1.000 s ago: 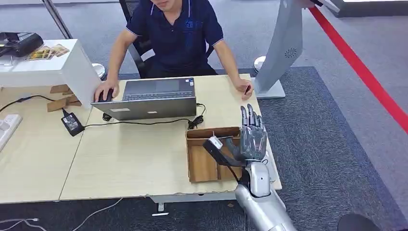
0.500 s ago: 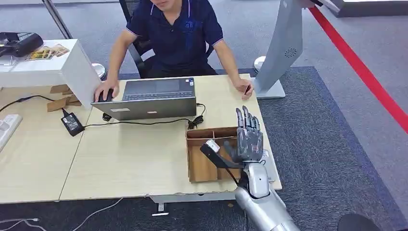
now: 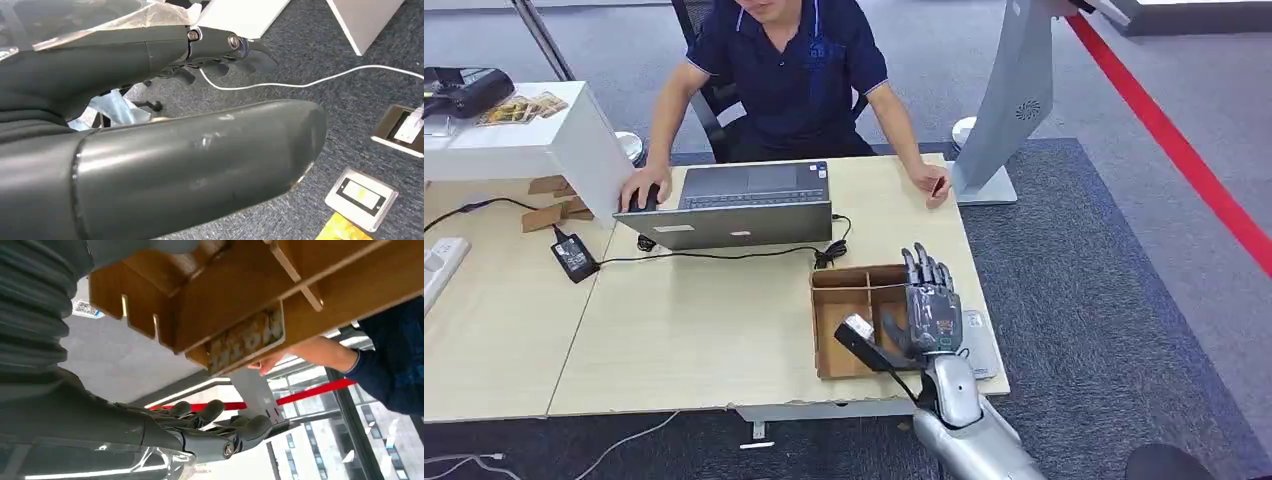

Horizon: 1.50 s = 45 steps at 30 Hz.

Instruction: Pass the card to the sensor for recognition and then transmit it.

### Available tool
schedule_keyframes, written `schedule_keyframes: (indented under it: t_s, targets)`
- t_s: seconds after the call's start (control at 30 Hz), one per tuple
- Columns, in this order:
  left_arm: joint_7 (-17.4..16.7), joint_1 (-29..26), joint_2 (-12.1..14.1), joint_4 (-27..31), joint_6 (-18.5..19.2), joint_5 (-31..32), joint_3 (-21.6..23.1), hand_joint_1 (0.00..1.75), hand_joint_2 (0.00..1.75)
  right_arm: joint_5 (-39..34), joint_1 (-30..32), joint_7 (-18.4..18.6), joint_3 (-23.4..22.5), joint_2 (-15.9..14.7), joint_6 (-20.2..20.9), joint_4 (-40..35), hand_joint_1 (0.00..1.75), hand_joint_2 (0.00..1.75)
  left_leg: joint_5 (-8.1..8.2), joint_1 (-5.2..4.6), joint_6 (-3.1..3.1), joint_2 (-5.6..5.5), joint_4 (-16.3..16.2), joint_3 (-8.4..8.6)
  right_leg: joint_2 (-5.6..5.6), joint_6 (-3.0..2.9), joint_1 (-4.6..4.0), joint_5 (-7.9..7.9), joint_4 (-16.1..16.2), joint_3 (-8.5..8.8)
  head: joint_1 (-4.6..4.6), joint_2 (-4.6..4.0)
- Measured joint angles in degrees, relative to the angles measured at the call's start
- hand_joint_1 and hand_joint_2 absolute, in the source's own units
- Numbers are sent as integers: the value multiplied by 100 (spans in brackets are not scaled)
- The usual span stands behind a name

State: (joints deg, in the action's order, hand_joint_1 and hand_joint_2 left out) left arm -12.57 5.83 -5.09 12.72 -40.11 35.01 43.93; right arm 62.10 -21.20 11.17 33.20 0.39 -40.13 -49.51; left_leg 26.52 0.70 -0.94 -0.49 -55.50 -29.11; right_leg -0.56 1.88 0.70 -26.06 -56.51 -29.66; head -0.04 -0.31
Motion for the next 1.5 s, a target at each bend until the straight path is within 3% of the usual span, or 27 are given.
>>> schedule_keyframes:
  t_s: [0.33, 0.47, 0.87, 1.5]
  targets:
    - [0, 0, 17, 0, 0, 24, 0, 0, 0, -42, -14, 129, 269, -142, 0, 4, 0, 175, 0, 0, 0, 0, 0, 0, 0, 0, 0, 0, 0, 0, -2, 0]
    - [-20, -1, 17, 0, 0, 66, -2, 0, 0, 488, -1, 158, 291, -203, -2, -188, 0, 175, 0, 0, 0, 0, 0, 1, 0, 0, 0, 0, 0, 0, 0, 0]
    - [-48, -5, 17, 0, 0, 92, -2, 0, 0, 1001, 115, -269, -201, -98, -7, -730, 0, 175, 0, 0, 0, 0, 0, 1, 0, 0, 0, 0, 0, 0, -2, 0]
    - [-37, 0, 17, 0, 0, 90, 0, 0, 0, 975, 162, -404, -428, 63, -4, -850, 0, 175, 0, 0, 0, 1, 0, 1, 0, 0, 0, 0, 0, 0, -2, 0]
